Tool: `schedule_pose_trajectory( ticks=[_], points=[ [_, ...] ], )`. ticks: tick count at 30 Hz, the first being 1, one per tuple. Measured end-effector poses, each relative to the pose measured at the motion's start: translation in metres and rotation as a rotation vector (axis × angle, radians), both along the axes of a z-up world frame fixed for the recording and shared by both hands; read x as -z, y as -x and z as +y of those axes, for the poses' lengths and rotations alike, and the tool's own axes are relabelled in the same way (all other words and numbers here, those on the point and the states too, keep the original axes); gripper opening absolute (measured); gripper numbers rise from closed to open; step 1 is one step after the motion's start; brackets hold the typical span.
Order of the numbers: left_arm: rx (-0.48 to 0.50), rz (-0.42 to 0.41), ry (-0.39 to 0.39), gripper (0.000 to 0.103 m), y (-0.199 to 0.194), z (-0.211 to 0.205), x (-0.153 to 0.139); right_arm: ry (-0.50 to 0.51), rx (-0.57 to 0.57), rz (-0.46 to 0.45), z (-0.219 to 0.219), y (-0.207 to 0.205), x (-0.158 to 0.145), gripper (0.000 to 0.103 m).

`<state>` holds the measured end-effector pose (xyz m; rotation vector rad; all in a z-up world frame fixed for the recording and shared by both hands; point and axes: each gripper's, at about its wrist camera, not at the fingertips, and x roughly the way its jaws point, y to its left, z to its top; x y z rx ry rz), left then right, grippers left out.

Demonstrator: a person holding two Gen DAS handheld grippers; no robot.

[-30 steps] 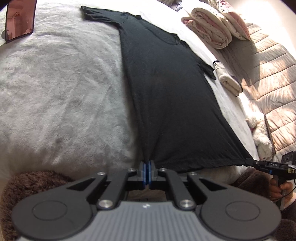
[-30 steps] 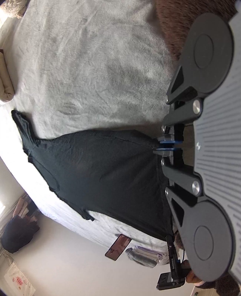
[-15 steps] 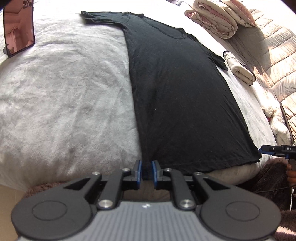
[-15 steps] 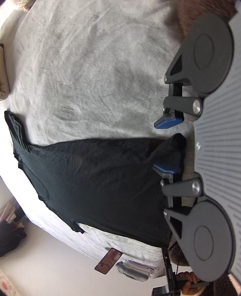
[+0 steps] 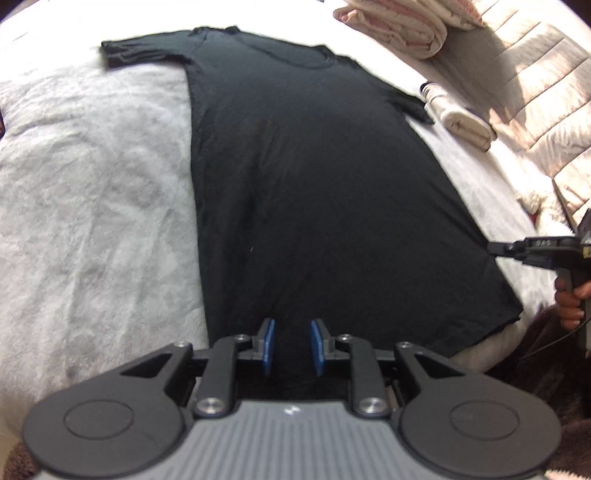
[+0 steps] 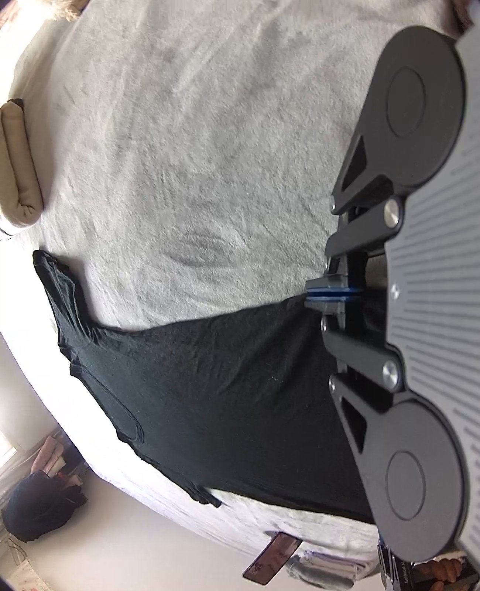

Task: Fold clothes
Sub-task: 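Open both grippers and release the flattened T-shirt hem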

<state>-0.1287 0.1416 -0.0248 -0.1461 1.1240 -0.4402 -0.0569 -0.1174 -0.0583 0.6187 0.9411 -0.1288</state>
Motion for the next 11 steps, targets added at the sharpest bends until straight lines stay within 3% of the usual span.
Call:
schedule_pose_trajectory(
  ticks=[2,4,7,9,11],
  points=[
    [-0.007,0.011,0.019,0.022,-0.002,0.004,0.001,0.005,-0.026,0.008,0.0,-0.002,0.0,0.004],
    [-0.013,0.0,0.033,0.022,-0.006,0.004,-0.004,0.002,-0.045,0.012,-0.001,-0.005,-0.004,0.015],
    [-0.016,-0.035,0.046,0.028,-0.015,0.003,-0.015,0.002,-0.035,-0.009,-0.009,-0.019,-0.012,0.017],
    [-0.014,-0.066,0.053,0.035,-0.026,-0.003,-0.022,0.003,-0.019,-0.022,-0.015,-0.031,-0.016,0.042],
    [-0.014,-0.092,0.062,0.038,-0.039,-0.011,-0.027,0.019,-0.01,-0.045,-0.02,-0.047,-0.019,0.046]
  ],
)
